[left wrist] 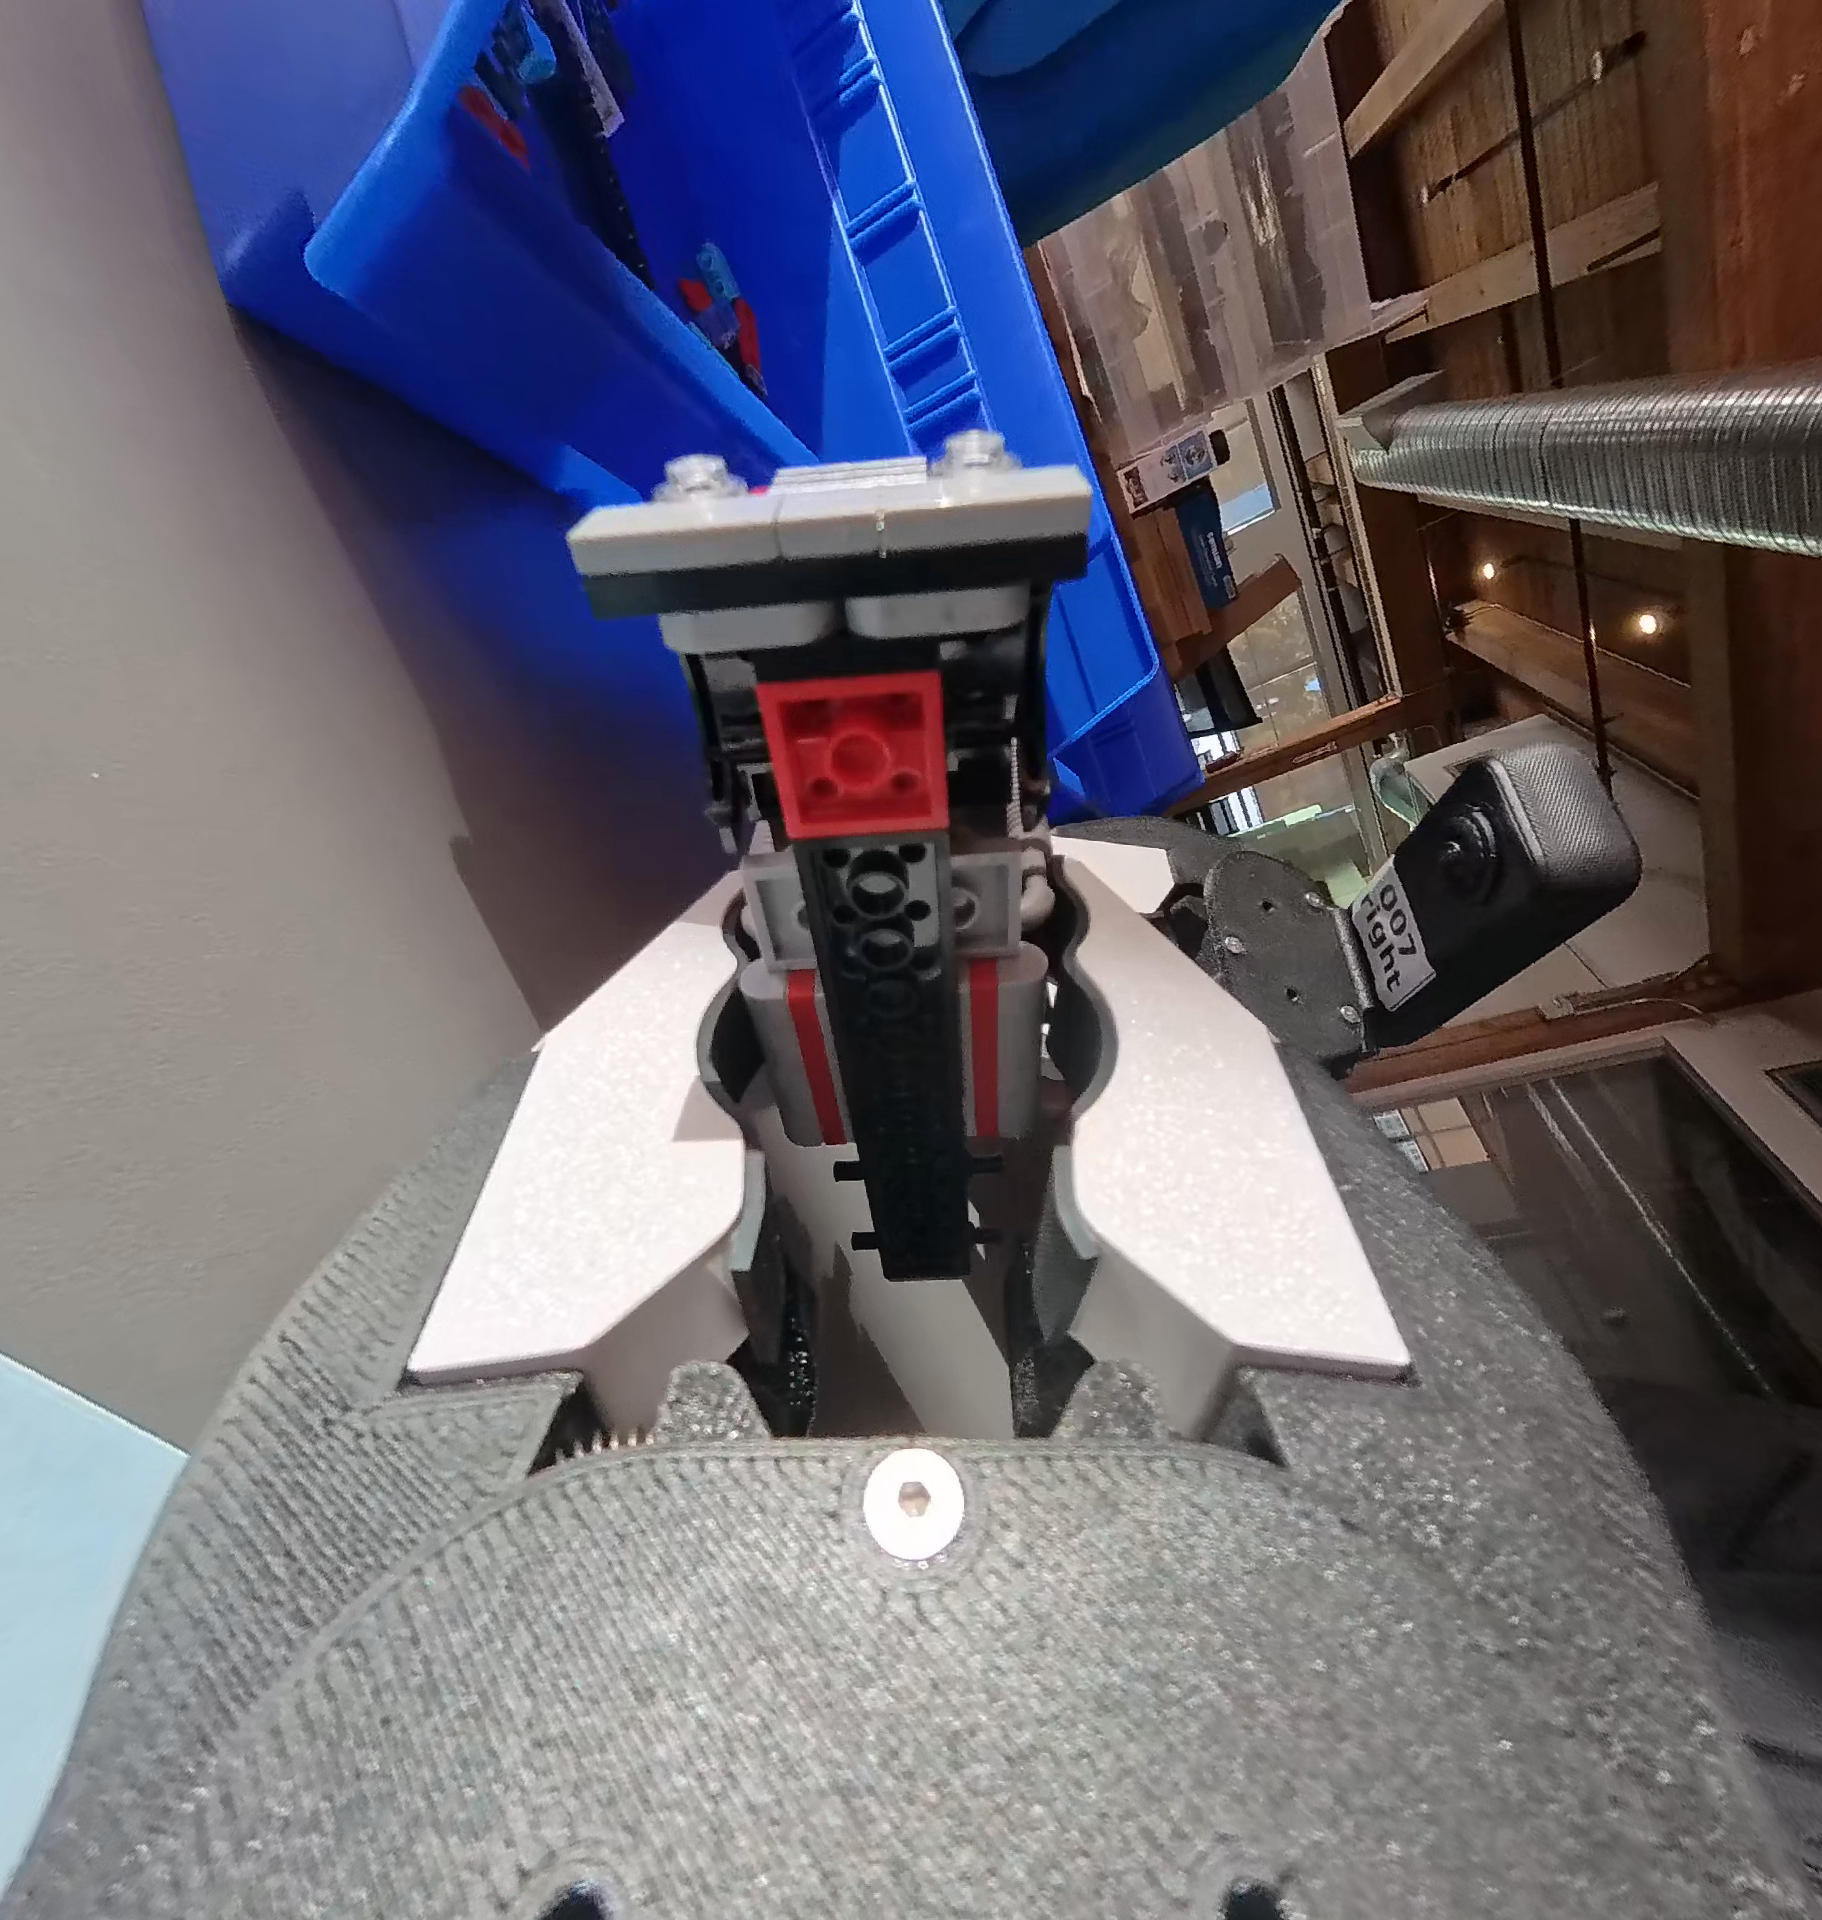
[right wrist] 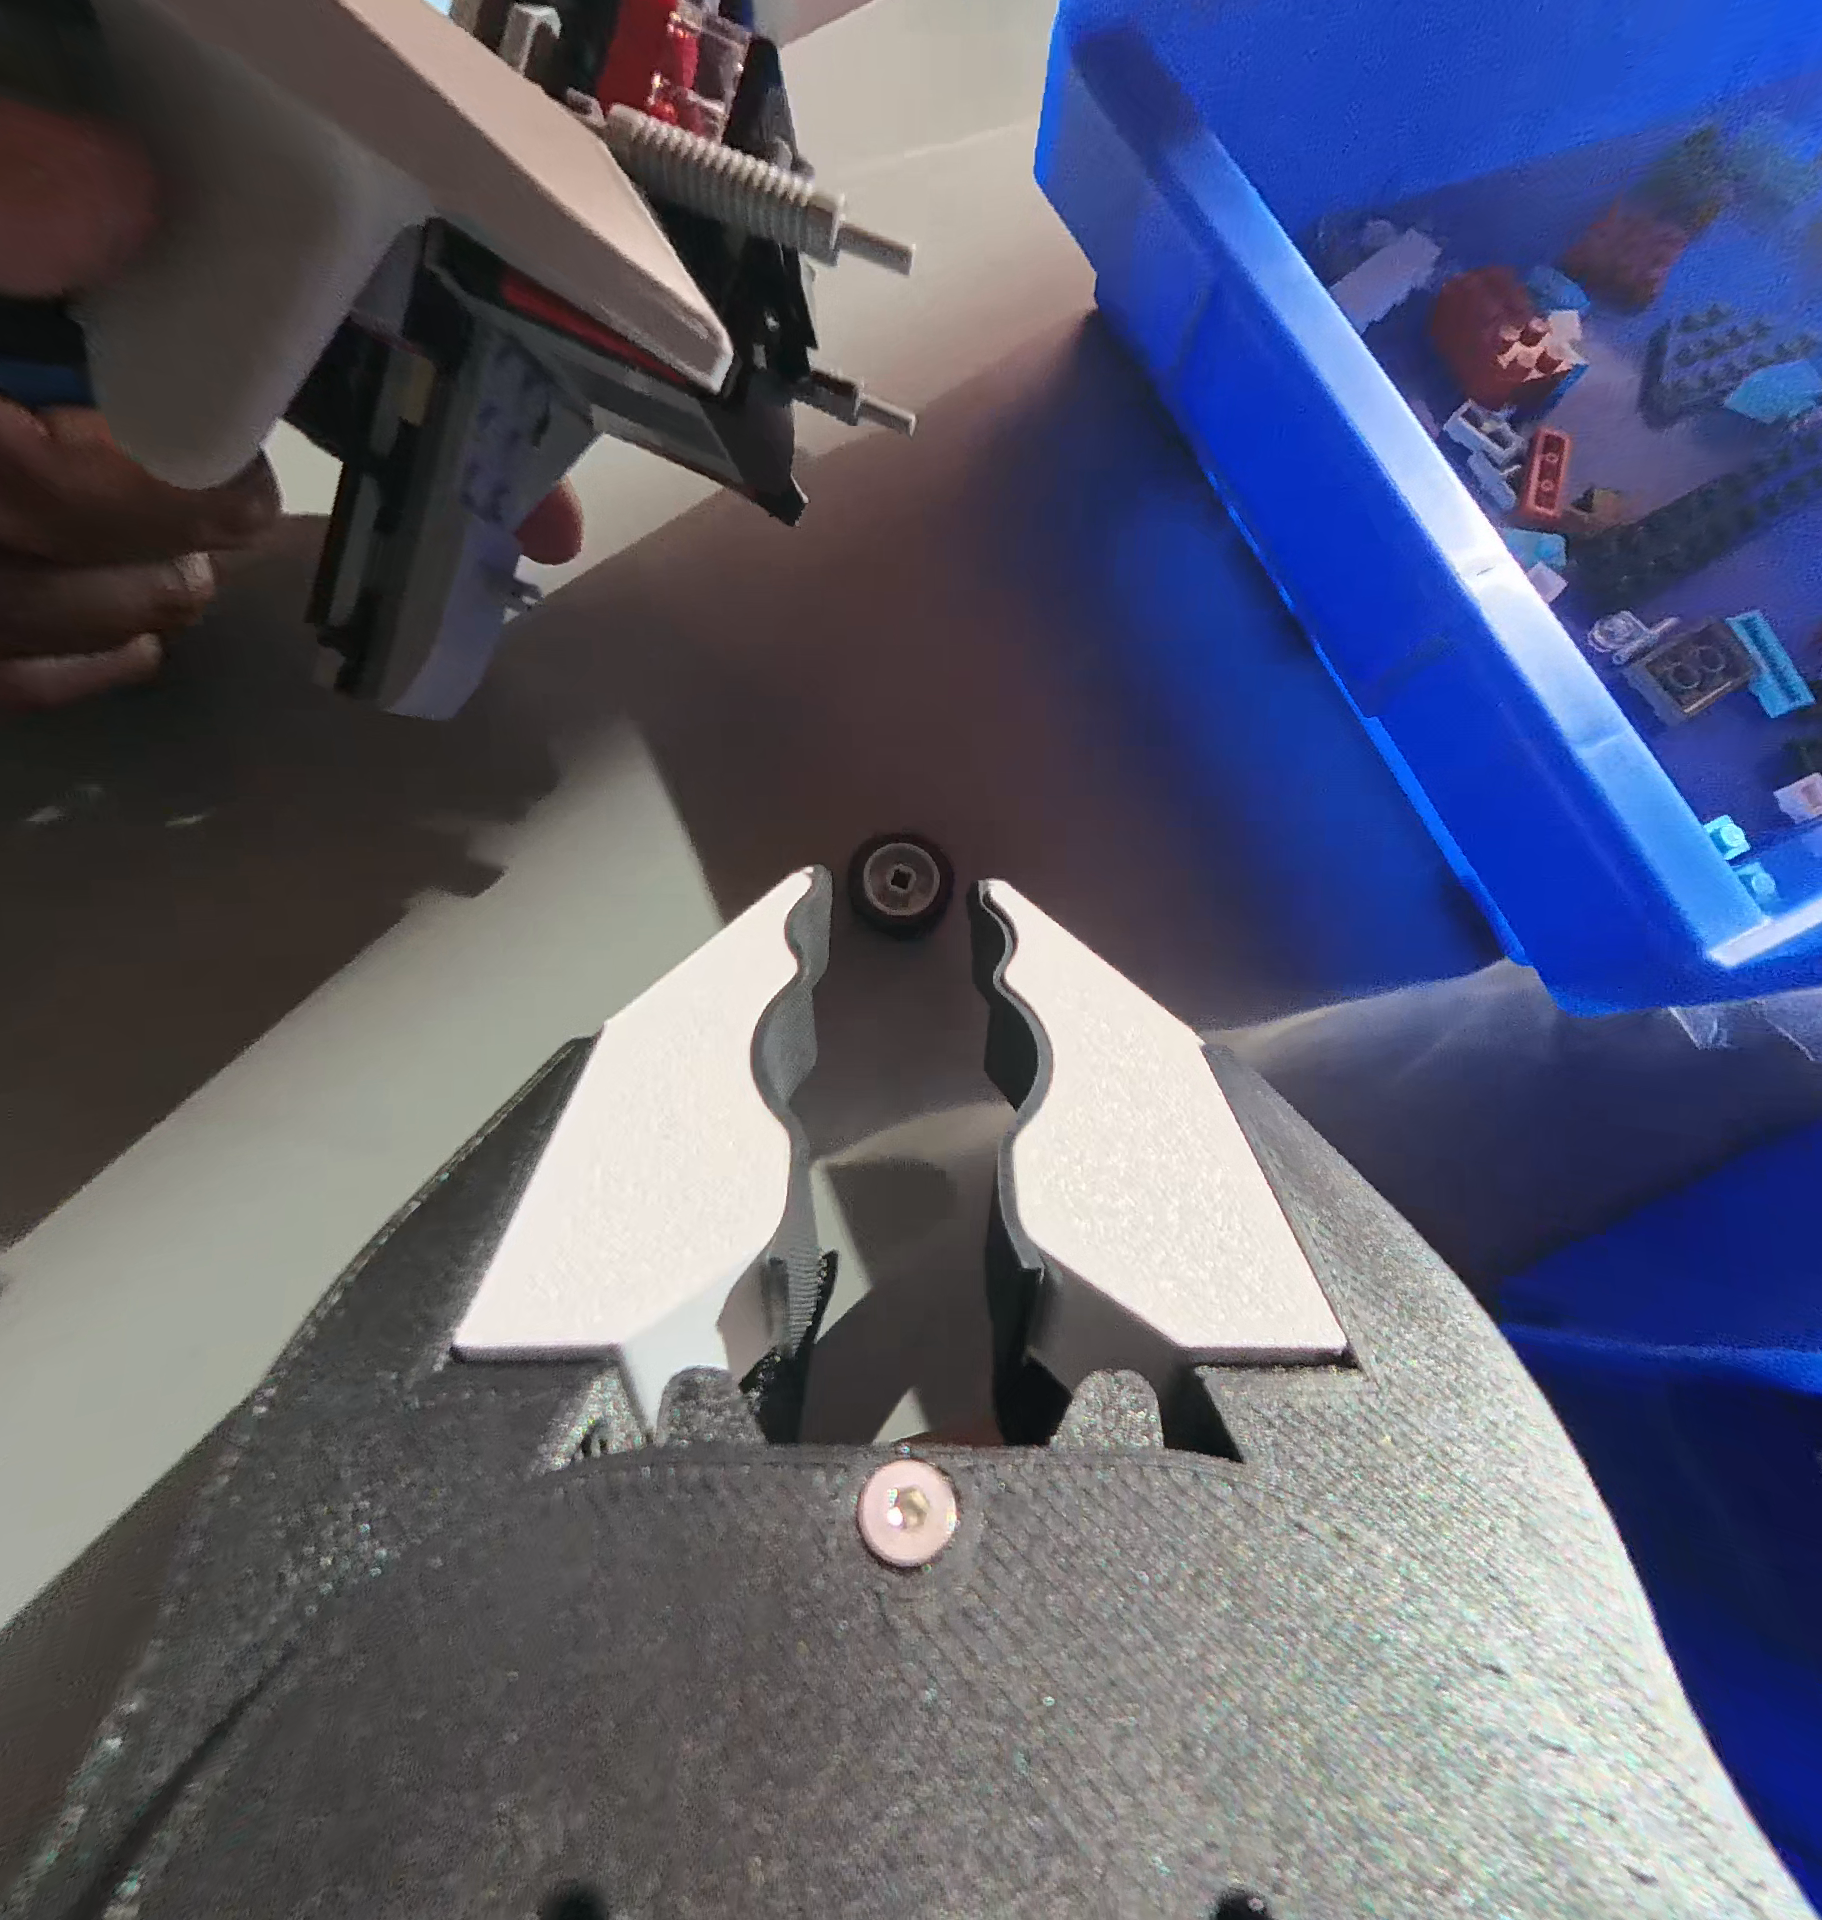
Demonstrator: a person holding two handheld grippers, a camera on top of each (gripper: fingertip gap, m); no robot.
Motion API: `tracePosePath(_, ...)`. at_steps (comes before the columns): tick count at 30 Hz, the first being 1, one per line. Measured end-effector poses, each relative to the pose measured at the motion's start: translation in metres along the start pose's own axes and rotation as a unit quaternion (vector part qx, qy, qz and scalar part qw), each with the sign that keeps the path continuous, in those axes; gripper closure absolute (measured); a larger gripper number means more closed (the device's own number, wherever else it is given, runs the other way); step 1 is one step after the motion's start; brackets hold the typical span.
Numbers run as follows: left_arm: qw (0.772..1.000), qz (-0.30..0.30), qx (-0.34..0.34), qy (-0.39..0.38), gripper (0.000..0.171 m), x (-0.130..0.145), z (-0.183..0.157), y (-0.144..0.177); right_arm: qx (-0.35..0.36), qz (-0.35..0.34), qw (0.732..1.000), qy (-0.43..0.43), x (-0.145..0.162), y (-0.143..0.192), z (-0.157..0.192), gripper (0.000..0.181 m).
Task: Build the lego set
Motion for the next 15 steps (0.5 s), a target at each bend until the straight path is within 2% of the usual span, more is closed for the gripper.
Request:
tracePosePath(2,1.000,0.005,0.005,0.005,0.117,0.002,-0.001,-0.001,-0.002,0.004,1.000,0.005,-0.001,-0.003,0.000,0.159)
tracePosePath(8,0.999,0.022,0.013,0.021,0.117,0.007,-0.002,-0.002,-0.005,-0.015,1.000,0.024,-0.011,0.009,0.000,0.159)
tracePosePath(11,0.999,0.038,0.021,0.030,0.117,0.012,-0.004,-0.004,-0.015,-0.051,0.998,0.025,-0.029,0.030,0.003,0.159)
tracePosePath(15,0.996,0.071,0.037,0.033,0.117,0.023,-0.011,-0.010,-0.066,-0.112,0.991,0.043,-0.060,0.056,0.023,0.159)
Point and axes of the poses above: each gripper's, where its closed fingertips meet, y back along the fingers, x out of its underside, z = x × y across the jaws, the point moved 5 cm from there along y, back along the fingers, and after that the axes turned 10 degrees about -y, right-handed, at the moved point
